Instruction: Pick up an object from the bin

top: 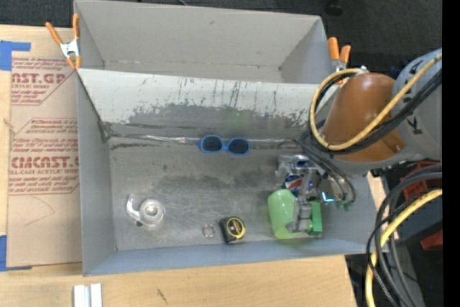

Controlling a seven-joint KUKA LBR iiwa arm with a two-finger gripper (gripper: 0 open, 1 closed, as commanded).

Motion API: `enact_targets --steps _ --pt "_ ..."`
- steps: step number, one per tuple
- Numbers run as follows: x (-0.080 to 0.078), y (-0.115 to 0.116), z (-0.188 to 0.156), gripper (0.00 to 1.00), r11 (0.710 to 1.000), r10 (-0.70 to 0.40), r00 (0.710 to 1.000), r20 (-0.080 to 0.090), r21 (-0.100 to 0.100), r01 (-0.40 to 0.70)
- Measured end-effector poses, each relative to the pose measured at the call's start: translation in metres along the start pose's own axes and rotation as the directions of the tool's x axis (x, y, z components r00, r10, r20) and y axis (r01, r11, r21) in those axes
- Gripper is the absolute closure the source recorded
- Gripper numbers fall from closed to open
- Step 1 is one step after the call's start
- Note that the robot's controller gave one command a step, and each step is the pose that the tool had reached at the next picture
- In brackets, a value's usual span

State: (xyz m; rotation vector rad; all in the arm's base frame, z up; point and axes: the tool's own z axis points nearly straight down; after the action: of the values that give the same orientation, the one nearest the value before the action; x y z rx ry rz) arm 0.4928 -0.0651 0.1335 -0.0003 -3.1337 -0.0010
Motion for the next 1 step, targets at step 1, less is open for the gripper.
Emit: enact_targets --steps 1 --pt "-0.0004 -0.0619 0.05 0.0 0.986 0.167 0.986 0.013 -0.004 -0.167"
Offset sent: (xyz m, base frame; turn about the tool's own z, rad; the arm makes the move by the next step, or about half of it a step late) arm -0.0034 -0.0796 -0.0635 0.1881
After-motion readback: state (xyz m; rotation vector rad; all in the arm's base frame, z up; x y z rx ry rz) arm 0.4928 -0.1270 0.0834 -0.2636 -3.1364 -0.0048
